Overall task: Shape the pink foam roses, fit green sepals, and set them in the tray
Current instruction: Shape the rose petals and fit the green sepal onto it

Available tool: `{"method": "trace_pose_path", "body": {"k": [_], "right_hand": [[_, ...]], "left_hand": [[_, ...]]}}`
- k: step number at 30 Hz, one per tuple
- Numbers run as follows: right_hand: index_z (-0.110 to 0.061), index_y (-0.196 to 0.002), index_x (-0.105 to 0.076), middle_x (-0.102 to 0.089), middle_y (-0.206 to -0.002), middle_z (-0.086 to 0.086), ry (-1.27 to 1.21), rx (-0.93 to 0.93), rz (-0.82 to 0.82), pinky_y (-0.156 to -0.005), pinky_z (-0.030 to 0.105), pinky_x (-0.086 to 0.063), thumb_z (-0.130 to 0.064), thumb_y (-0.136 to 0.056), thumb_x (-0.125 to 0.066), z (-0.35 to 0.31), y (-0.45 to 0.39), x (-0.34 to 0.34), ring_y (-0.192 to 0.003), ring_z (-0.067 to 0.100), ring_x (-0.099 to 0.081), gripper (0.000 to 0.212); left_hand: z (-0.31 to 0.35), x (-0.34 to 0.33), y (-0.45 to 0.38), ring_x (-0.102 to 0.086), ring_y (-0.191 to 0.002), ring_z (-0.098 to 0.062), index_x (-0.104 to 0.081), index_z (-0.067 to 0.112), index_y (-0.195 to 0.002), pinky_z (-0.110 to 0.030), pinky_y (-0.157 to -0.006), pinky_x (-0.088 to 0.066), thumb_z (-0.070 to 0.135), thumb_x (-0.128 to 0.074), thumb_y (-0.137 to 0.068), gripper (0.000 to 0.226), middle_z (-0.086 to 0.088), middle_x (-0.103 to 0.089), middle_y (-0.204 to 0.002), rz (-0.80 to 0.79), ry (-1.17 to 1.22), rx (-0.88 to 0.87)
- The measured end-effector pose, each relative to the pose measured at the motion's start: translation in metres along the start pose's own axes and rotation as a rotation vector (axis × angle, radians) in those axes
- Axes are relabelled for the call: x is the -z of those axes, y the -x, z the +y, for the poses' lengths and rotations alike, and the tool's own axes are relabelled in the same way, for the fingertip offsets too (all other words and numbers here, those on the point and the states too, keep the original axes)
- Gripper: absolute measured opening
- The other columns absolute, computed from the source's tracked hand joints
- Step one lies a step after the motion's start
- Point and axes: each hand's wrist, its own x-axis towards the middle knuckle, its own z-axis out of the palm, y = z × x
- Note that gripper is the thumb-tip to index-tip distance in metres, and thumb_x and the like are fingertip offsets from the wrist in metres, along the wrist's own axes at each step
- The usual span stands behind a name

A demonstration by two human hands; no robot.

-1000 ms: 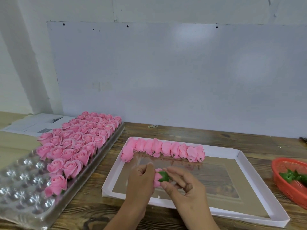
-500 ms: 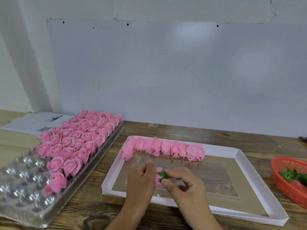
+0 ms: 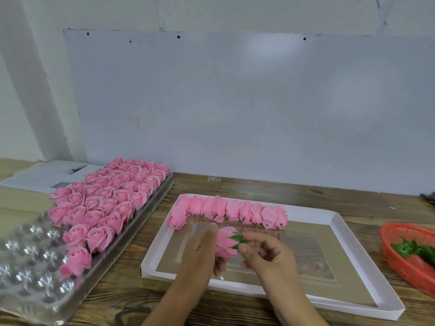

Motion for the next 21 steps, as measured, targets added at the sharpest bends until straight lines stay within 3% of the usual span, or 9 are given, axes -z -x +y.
{"method": "trace_pose_path", "body": {"k": [6,11,16,21], "right_hand": [[-0.006,-0.091,-0.075,-0.073,-0.077,0.009,0.000,-0.021,-0.022,-0.060,0.024,-0.056,0.006,-0.087,-0.065,-0.004,-0.002,0.005,-0.067,0.012,-0.065,0.016],[-0.002,-0.085,-0.074,-0.071,-0.066,0.008,0.020,-0.041,0.008,-0.057,0.020,-0.054,0.008,-0.088,-0.063,-0.004,-0.007,0.009,-0.057,0.009,-0.062,0.016],[-0.010,-0.074,-0.077,-0.071,-0.065,0.011,0.062,-0.023,-0.017,-0.058,0.020,-0.053,0.007,-0.086,-0.066,-0.003,-0.006,0.012,-0.057,0.011,-0.061,0.024],[-0.014,-0.075,-0.079,-0.071,-0.067,0.011,0.063,-0.016,-0.036,-0.059,0.021,-0.053,0.005,-0.086,-0.068,-0.004,-0.006,0.013,-0.058,0.011,-0.061,0.024]], "left_hand": [[0.004,-0.001,0.001,-0.058,-0.059,-0.013,-0.077,0.030,-0.094,-0.025,-0.052,-0.048,0.022,-0.053,-0.103,0.027,-0.003,-0.066,-0.070,-0.125,0.052,-0.088],[0.005,0.000,0.003,-0.060,-0.062,-0.015,-0.079,0.028,-0.093,-0.027,-0.057,-0.052,0.035,-0.060,-0.089,0.021,-0.006,-0.070,-0.076,-0.190,0.094,-0.111],[0.000,0.001,0.002,-0.062,-0.063,-0.015,-0.079,0.026,-0.095,-0.027,-0.059,-0.054,0.037,-0.061,-0.086,0.023,-0.008,-0.073,-0.078,-0.170,0.093,-0.129],[-0.002,0.001,0.002,-0.062,-0.062,-0.012,-0.078,0.033,-0.092,-0.025,-0.060,-0.054,0.038,-0.060,-0.087,0.020,-0.006,-0.073,-0.076,-0.178,0.075,-0.141]]}}
